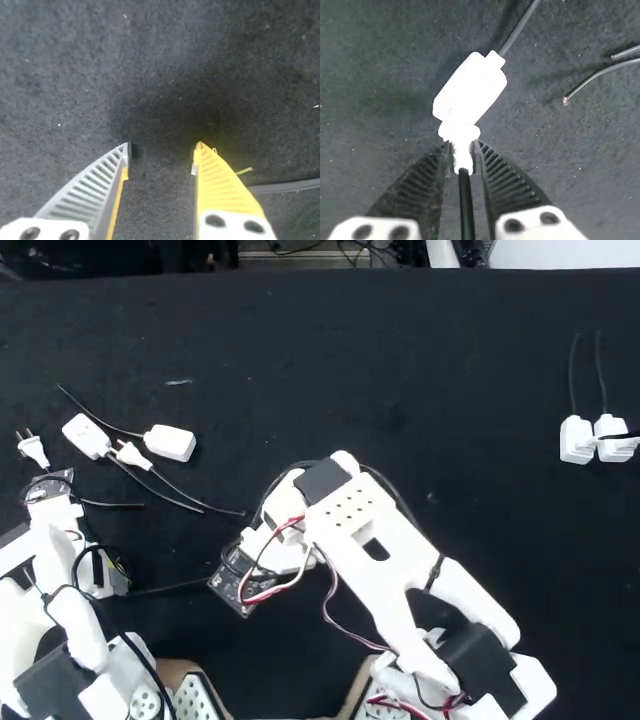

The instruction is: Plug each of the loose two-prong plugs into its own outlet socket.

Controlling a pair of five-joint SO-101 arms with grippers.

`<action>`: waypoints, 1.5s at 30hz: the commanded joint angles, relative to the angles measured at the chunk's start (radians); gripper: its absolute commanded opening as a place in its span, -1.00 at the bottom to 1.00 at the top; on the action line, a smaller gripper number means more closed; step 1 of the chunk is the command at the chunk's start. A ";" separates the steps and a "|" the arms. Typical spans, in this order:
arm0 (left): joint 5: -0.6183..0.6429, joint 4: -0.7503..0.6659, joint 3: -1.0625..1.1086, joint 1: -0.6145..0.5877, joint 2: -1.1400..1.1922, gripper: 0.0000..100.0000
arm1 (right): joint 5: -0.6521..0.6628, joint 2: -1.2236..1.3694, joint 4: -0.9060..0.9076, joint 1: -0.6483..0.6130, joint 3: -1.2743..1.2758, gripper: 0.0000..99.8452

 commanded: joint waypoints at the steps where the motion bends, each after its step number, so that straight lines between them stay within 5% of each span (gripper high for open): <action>1: 0.008 -0.029 0.022 0.013 0.012 -0.59 | -0.021 -0.019 0.000 -0.015 -0.018 -0.98; 45: 0.008 -0.026 0.024 0.013 0.012 -0.59 | -0.023 -0.022 -0.002 -0.014 -0.010 -0.98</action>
